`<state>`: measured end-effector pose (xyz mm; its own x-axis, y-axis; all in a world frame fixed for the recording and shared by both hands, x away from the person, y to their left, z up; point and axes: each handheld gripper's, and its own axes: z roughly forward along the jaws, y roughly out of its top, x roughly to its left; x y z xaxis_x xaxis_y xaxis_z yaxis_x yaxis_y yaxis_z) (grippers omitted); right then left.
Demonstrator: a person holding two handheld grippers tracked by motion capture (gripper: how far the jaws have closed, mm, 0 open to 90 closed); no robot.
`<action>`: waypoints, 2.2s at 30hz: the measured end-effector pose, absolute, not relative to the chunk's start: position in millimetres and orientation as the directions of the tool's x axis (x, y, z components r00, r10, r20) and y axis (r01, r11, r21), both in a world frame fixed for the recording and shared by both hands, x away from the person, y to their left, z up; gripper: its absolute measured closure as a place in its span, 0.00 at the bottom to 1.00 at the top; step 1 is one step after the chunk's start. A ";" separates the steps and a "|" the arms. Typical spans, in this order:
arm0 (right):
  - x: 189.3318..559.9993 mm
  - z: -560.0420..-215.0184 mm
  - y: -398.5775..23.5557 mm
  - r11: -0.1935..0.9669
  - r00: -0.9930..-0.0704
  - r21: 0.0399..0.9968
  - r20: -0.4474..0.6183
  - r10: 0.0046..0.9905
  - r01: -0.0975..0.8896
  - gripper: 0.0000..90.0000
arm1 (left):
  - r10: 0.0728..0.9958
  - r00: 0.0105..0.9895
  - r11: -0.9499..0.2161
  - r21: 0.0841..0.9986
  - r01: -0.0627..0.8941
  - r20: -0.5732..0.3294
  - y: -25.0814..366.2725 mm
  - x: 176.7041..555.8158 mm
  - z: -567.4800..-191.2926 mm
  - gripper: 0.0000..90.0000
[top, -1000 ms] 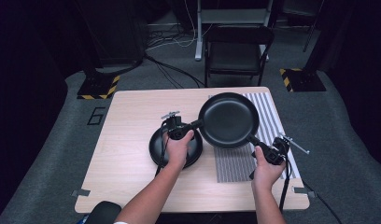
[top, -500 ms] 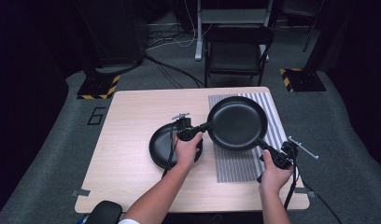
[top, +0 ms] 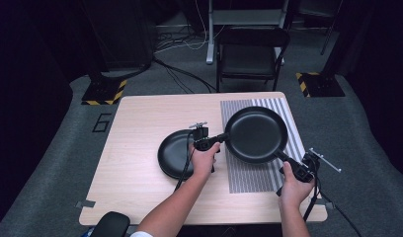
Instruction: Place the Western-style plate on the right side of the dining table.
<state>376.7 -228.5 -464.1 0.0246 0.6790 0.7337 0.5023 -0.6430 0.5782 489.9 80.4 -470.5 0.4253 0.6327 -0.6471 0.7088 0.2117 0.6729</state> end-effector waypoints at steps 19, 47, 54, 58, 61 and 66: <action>397.4 -478.8 -240.3 -0.661 0.067 0.555 0.739 0.671 0.504 0.88 | 0.649 0.375 0.225 0.638 0.736 -0.662 65.4 512.0 -483.8 0.89; 428.9 -483.2 -255.8 -0.656 0.115 0.542 0.719 0.686 0.525 0.90 | 0.666 0.340 0.225 0.613 0.757 -0.664 46.6 535.4 -489.1 0.90; 430.6 -492.3 -261.1 -0.651 0.135 0.535 0.707 0.694 0.538 0.90 | 0.681 0.331 0.205 0.604 0.770 -0.653 39.8 537.8 -495.5 0.90; 432.1 -497.4 -262.8 -0.654 0.152 0.523 0.706 0.691 0.547 0.90 | 0.692 0.325 0.195 0.601 0.775 -0.644 37.9 538.6 -499.6 0.90; 433.5 -499.9 -263.1 -0.648 0.155 0.521 0.701 0.696 0.555 0.90 | 0.692 0.315 0.200 0.592 0.781 -0.649 37.8 539.4 -502.2 0.90; 435.1 -505.8 -264.3 -0.663 0.163 0.503 0.715 0.679 0.555 0.90 | 0.704 0.314 0.188 0.593 0.783 -0.637 36.3 540.8 -503.7 0.90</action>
